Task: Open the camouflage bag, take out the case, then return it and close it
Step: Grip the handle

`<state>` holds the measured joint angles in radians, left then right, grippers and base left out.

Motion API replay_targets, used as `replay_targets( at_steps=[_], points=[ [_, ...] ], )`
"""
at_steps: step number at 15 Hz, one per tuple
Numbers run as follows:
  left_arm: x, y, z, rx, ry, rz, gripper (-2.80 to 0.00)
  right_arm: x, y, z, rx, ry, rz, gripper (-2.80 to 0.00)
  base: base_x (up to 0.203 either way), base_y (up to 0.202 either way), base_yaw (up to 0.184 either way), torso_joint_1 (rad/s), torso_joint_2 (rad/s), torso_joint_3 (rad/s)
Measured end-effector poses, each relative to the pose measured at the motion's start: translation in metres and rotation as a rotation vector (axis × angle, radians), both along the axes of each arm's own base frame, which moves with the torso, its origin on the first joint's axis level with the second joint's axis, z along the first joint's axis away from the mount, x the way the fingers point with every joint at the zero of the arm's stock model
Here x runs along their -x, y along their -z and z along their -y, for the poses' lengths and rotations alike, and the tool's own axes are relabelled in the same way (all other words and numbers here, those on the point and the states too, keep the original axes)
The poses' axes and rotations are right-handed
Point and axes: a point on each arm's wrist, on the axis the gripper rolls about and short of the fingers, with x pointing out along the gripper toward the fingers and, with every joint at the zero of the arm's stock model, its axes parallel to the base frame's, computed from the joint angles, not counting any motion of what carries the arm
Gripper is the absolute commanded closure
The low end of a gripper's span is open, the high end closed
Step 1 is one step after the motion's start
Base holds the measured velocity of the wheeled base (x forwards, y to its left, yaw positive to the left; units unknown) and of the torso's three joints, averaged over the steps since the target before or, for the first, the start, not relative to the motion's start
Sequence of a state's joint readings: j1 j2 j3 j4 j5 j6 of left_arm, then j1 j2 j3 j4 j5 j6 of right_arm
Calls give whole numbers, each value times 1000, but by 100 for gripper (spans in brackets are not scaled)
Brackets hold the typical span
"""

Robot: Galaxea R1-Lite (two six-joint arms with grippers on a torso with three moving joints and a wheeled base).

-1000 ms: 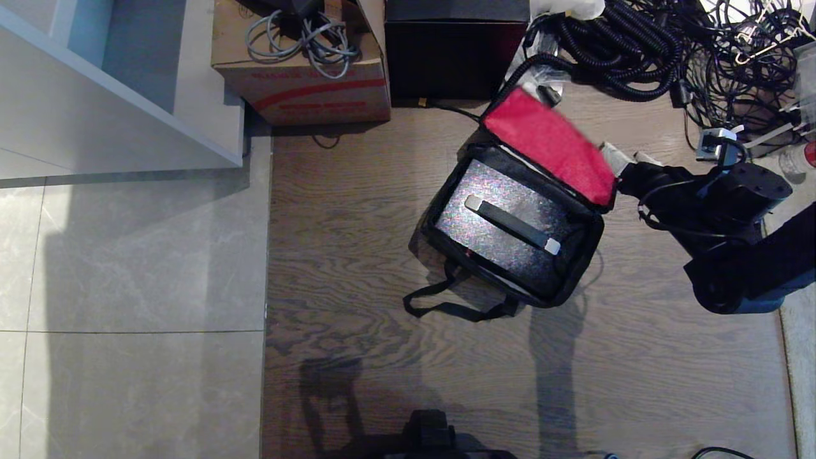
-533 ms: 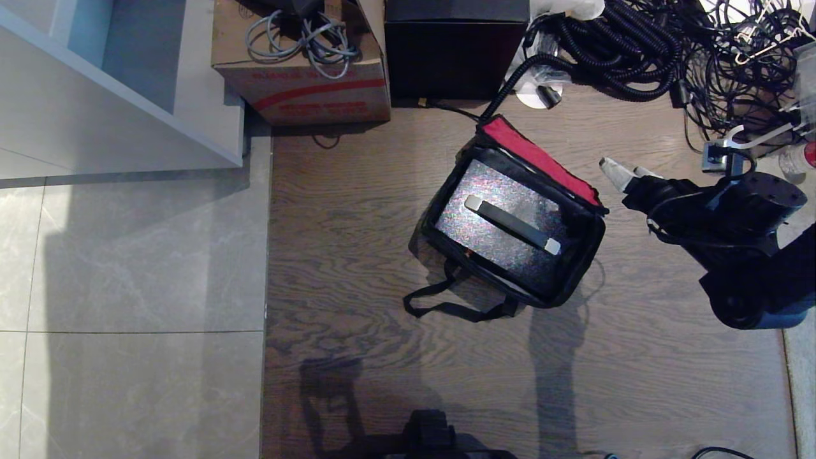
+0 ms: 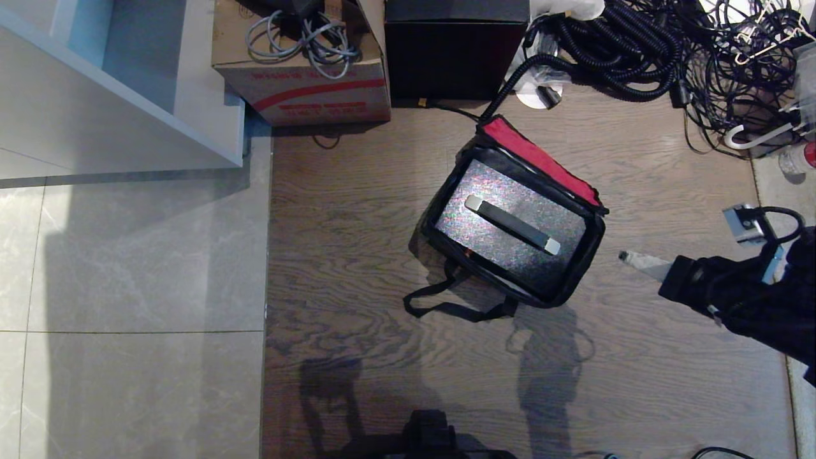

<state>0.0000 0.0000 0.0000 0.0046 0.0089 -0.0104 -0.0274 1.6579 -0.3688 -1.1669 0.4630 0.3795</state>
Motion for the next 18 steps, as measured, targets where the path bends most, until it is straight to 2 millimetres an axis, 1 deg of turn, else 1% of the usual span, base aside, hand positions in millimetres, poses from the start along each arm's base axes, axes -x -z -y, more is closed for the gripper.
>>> replay_targets(
  at_steps=[4, 6, 9, 11, 13, 16, 18],
  points=[
    [0, 0, 0, 0, 0, 0, 0, 81, -6, -4, 67, -33, -41, 0, 0, 0, 0, 0, 0, 0],
    [0, 0, 0, 0, 0, 0, 0, 125, 1, -5, 141, -23, -39, 0, 0, 0, 0, 0, 0, 0],
    [0, 0, 0, 0, 0, 0, 0, 174, 18, -5, 236, 12, -37, 0, 0, 0, 0, 0, 0, 0],
    [0, 0, 0, 0, 0, 0, 0, 198, 27, -4, 283, 68, -30, 0, 0, 0, 0, 0, 0, 0],
    [0, 0, 0, 0, 0, 0, 0, 216, 37, -1, 350, 179, -44, 0, 0, 0, 0, 0, 0, 0],
    [0, 0, 0, 0, 0, 0, 0, 236, 46, 2, 493, 278, 20, 0, 0, 0, 0, 0, 0, 0],
    [0, 0, 0, 0, 0, 0, 0, 244, 48, 3, 505, 309, 71, 0, 0, 0, 0, 0, 0, 0]
  ],
)
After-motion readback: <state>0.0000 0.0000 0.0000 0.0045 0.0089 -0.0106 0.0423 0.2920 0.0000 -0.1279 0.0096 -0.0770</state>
